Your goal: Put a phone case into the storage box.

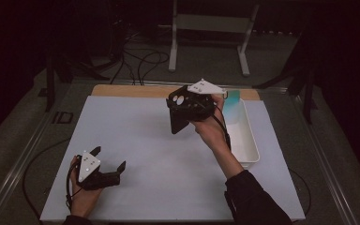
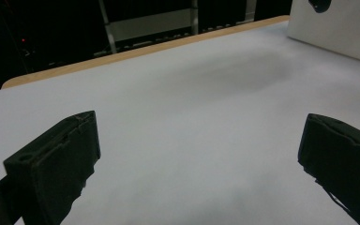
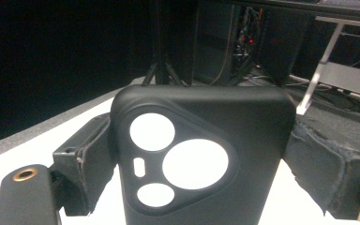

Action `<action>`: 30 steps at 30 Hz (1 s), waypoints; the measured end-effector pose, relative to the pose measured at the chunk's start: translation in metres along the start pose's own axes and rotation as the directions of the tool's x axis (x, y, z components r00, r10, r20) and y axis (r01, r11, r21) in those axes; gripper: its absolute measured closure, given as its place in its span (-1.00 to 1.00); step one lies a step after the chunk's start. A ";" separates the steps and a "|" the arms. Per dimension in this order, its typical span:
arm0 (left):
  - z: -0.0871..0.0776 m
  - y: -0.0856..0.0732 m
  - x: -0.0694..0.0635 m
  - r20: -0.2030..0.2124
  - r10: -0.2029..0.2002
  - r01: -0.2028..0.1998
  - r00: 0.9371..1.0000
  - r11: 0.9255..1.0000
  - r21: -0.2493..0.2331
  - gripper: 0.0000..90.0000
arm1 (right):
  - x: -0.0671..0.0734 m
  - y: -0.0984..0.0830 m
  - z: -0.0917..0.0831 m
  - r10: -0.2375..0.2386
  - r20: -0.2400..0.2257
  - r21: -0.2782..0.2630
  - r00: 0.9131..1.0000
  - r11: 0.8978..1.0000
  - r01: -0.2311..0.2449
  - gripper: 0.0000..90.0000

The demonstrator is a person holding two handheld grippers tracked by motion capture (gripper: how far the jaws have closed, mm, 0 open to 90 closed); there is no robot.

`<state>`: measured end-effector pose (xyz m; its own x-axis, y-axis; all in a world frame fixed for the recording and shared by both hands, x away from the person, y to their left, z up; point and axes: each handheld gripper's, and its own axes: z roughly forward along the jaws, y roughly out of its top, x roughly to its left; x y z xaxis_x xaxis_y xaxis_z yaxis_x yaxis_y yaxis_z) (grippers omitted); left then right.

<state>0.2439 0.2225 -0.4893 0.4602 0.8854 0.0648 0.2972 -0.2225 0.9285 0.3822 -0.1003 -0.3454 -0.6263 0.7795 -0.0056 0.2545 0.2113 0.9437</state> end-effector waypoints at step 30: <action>0.000 0.000 -0.001 -0.001 -0.001 0.001 1.000 1.000 -0.001 -1.00 | -0.029 0.006 -0.002 0.009 0.083 -0.004 0.997 1.000 -0.009 -0.69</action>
<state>0.2437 0.2220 -0.4893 0.4591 0.8861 0.0640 0.2971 -0.2210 0.9289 0.4002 -0.1229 -0.3386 -0.5608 0.8276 -0.0246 0.2572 0.2024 0.9449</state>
